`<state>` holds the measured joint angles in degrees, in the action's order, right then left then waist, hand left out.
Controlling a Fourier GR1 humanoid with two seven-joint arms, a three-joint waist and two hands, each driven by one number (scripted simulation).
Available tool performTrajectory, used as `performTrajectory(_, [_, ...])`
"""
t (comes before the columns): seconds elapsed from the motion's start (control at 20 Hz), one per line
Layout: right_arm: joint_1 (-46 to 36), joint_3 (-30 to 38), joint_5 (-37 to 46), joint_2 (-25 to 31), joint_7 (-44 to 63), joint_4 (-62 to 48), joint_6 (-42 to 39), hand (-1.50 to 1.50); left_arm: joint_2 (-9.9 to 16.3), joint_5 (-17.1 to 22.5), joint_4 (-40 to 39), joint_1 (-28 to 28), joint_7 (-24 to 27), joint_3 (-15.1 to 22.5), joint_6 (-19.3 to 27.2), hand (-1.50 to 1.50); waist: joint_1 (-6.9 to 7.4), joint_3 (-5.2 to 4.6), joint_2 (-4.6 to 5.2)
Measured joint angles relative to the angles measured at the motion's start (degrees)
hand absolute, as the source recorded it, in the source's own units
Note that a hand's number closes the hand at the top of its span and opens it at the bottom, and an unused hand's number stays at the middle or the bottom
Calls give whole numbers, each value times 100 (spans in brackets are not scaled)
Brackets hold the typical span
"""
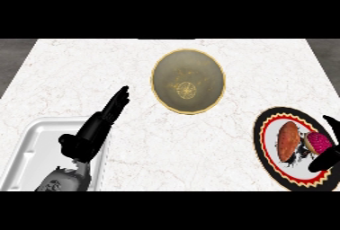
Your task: Pick the cupcake from the plate and place it in the bowl
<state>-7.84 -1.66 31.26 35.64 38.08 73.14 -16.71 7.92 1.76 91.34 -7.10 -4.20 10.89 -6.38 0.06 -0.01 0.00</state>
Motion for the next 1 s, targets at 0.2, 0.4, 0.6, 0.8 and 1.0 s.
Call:
performTrajectory(0.2, [-22,154,240,-191,-306,-245,75,-150,-66,-46,68,70,-45,-72,-96,0,3,2,0])
performTrajectory(0.4, [-107,290,380,-297,-792,-562,212,150,-83,-59,-51,142,130,-162,-235,0,3,1,1])
performTrajectory(0.6, [-283,353,644,-265,-1292,-869,478,150,-133,-126,18,121,64,-181,-236,0,12,3,2])
performTrajectory(0.8, [-517,468,910,-304,-1626,-1281,699,150,-179,-193,71,176,47,-208,-280,0,16,1,2])
performTrajectory(1.0, [-479,532,1127,-422,-1671,-1200,875,150,-287,-306,-40,160,111,-205,-286,0,3,1,0])
